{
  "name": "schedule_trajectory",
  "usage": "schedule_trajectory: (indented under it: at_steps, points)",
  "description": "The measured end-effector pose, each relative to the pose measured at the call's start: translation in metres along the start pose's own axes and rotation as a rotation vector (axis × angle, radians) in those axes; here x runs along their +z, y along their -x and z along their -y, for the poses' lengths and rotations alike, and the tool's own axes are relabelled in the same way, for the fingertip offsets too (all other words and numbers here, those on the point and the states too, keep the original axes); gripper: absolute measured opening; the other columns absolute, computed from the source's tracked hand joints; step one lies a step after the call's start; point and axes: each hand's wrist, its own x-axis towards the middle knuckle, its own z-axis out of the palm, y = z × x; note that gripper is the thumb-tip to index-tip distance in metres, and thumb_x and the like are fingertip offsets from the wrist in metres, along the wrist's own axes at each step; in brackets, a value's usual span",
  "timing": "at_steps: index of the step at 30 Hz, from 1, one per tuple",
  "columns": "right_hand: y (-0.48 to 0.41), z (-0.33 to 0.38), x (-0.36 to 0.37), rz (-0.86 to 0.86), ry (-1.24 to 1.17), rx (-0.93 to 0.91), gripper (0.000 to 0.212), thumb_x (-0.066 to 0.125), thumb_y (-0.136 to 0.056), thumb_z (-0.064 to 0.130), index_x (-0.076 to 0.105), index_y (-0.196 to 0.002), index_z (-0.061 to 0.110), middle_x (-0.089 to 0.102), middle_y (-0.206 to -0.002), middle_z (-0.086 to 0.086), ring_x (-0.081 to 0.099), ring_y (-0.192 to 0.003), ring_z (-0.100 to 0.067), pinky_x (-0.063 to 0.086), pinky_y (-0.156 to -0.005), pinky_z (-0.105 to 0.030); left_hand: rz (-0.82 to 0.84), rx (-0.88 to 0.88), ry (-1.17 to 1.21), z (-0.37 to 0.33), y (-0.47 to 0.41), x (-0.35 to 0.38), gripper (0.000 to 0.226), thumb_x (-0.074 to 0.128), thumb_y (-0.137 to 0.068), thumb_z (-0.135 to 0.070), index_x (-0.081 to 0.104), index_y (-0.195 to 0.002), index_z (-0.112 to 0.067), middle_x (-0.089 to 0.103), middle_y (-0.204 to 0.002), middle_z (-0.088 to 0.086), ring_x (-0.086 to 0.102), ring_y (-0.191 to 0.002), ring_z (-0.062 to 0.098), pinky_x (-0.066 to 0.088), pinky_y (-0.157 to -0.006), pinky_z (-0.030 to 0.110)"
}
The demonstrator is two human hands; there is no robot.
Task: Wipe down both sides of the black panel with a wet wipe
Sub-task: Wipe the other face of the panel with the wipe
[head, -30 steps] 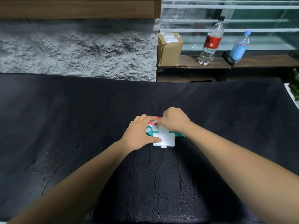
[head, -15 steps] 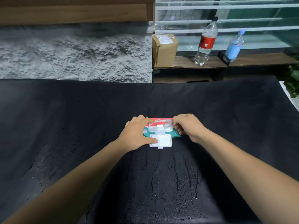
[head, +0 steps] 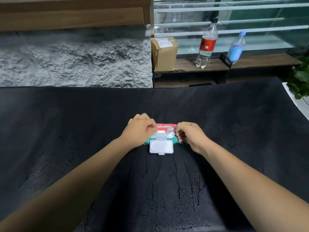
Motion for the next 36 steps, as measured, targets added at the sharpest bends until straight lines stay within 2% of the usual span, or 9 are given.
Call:
schedule_trajectory:
  at_steps: [10,17,21,24,27,29,31,34,36]
  points:
    - [0.000,-0.005,0.002,-0.021,0.039,-0.030,0.010,0.063,-0.069,0.020,0.066,-0.063,0.012,0.060,-0.066,-0.010,0.054,-0.058,-0.018,0.049,-0.053,-0.027,0.193,0.156,-0.165,-0.021,-0.036,-0.003,0.011,0.072,-0.091,-0.030,0.074,-0.087,-0.039,0.056,-0.107,-0.014,0.048,-0.106,0.013,0.043,-0.101,0.040]
    - [-0.002,-0.009,0.003,-0.028,0.064,-0.052,0.011,0.064,-0.071,0.019,0.067,-0.061,0.015,0.062,-0.064,-0.008,0.056,-0.058,-0.016,0.051,-0.054,-0.027,0.257,0.198,-0.268,-0.026,-0.038,0.004,0.017,0.053,-0.099,-0.016,0.069,-0.093,-0.016,0.054,-0.112,-0.005,0.053,-0.103,0.019,0.053,-0.085,0.042]
    - [-0.004,-0.010,0.003,-0.036,0.066,-0.053,0.011,0.063,-0.073,0.017,0.068,-0.063,0.013,0.062,-0.064,-0.009,0.056,-0.058,-0.017,0.051,-0.054,-0.027,0.274,0.162,-0.093,-0.017,-0.032,0.005,0.012,0.054,-0.099,-0.011,0.065,-0.093,-0.013,0.051,-0.113,-0.003,0.060,-0.089,0.018,0.053,-0.085,0.038]
    - [-0.005,-0.011,0.003,-0.043,0.073,-0.049,0.011,0.063,-0.072,0.019,0.068,-0.065,0.013,0.063,-0.065,-0.009,0.057,-0.059,-0.017,0.052,-0.055,-0.028,0.227,0.122,0.040,-0.007,-0.026,0.006,0.009,0.057,-0.098,-0.010,0.063,-0.092,-0.015,0.052,-0.112,-0.006,0.061,-0.092,0.016,0.052,-0.087,0.033]
    - [-0.004,-0.010,0.004,-0.048,0.080,-0.048,0.011,0.063,-0.071,0.020,0.067,-0.064,0.013,0.062,-0.064,-0.008,0.056,-0.058,-0.017,0.052,-0.055,-0.028,0.171,0.083,0.131,0.002,-0.021,0.003,0.011,0.063,-0.094,-0.009,0.065,-0.089,-0.018,0.055,-0.112,-0.008,0.061,-0.094,0.007,0.048,-0.083,0.020]
    - [-0.004,-0.010,0.004,-0.049,0.076,-0.047,0.010,0.064,-0.070,0.021,0.067,-0.065,0.012,0.062,-0.064,-0.009,0.056,-0.059,-0.018,0.051,-0.055,-0.029,0.128,0.043,0.195,0.007,-0.018,0.001,0.014,0.066,-0.090,-0.005,0.067,-0.085,-0.018,0.059,-0.111,-0.006,0.061,-0.084,0.003,0.045,-0.074,0.012]
    - [-0.004,-0.011,0.005,-0.049,0.074,-0.046,0.011,0.064,-0.069,0.020,0.068,-0.068,0.010,0.063,-0.065,-0.009,0.056,-0.059,-0.018,0.052,-0.055,-0.029,0.063,-0.005,0.274,0.009,-0.014,-0.001,0.018,0.069,-0.089,-0.004,0.068,-0.080,-0.020,0.063,-0.107,-0.003,0.061,-0.075,0.006,0.047,-0.065,0.013]
    - [-0.004,-0.012,0.006,-0.046,0.080,-0.052,0.009,0.064,-0.071,0.018,0.067,-0.068,0.010,0.063,-0.065,-0.008,0.056,-0.059,-0.017,0.052,-0.055,-0.028,0.006,-0.033,0.316,0.009,-0.011,-0.002,0.015,0.073,-0.090,-0.007,0.071,-0.083,-0.021,0.065,-0.102,-0.003,0.066,-0.078,0.009,0.054,-0.066,0.021]
    - [-0.004,-0.013,0.006,-0.048,0.087,-0.056,0.010,0.064,-0.072,0.018,0.068,-0.069,0.010,0.063,-0.066,-0.008,0.056,-0.061,-0.017,0.052,-0.056,-0.028,0.018,-0.023,0.332,0.005,-0.012,-0.002,0.010,0.077,-0.090,-0.014,0.071,-0.092,-0.022,0.065,-0.100,-0.005,0.066,-0.074,0.002,0.052,-0.064,0.017]
